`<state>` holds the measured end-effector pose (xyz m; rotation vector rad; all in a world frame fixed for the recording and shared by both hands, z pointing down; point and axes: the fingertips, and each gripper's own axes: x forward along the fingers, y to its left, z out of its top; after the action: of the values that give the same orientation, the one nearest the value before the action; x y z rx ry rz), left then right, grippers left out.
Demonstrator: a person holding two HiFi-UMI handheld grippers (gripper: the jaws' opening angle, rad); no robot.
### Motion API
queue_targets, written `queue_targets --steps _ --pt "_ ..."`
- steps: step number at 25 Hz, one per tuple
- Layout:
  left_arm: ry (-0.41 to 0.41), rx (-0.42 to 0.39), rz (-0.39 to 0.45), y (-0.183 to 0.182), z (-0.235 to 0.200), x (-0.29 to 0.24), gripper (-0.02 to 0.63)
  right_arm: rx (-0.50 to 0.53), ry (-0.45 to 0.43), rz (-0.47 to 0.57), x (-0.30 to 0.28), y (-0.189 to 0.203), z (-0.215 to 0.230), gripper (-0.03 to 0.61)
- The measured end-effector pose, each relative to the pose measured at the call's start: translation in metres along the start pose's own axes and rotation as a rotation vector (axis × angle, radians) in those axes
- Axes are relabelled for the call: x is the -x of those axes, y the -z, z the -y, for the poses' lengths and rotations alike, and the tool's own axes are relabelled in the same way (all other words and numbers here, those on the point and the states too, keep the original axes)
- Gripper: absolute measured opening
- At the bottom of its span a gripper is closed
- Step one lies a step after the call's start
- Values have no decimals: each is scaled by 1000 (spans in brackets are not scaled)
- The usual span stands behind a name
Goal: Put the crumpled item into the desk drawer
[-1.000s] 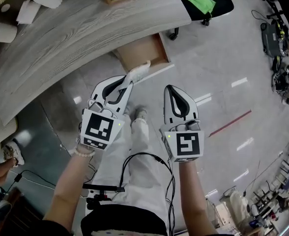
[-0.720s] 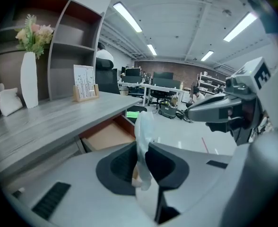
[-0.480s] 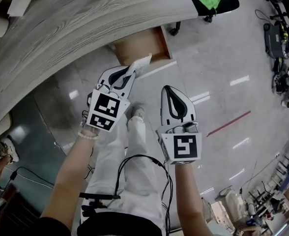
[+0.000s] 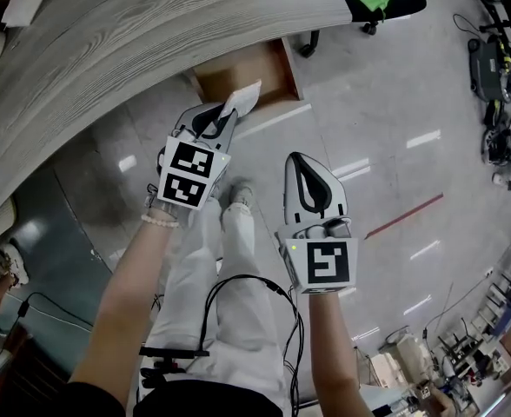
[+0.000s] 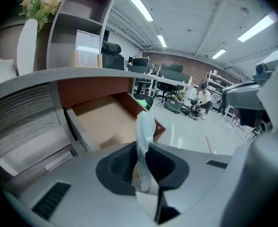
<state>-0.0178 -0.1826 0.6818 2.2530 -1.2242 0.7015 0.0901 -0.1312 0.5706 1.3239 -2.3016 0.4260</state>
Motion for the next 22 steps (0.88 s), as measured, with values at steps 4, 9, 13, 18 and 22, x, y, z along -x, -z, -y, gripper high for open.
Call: queue_targets --steps 4,9,13,18,22 --pt "3 -18 -26 5 3 -10 60 -1 -2 -10 -1 5 1 3" --pt "5 -40 -72 12 5 -20 61 -10 -19 -10 -4 8 2 3" --pt "-17 -59 -96 16 1 -24 66 -3 -22 -19 -9 12 4 3" --pt "-43 -88 -91 15 -5 -24 99 -27 -67 14 -17 11 -5 3" --pt "-47 -116 -86 12 -5 -24 164 -24 -73 16 -21 12 -8 3"
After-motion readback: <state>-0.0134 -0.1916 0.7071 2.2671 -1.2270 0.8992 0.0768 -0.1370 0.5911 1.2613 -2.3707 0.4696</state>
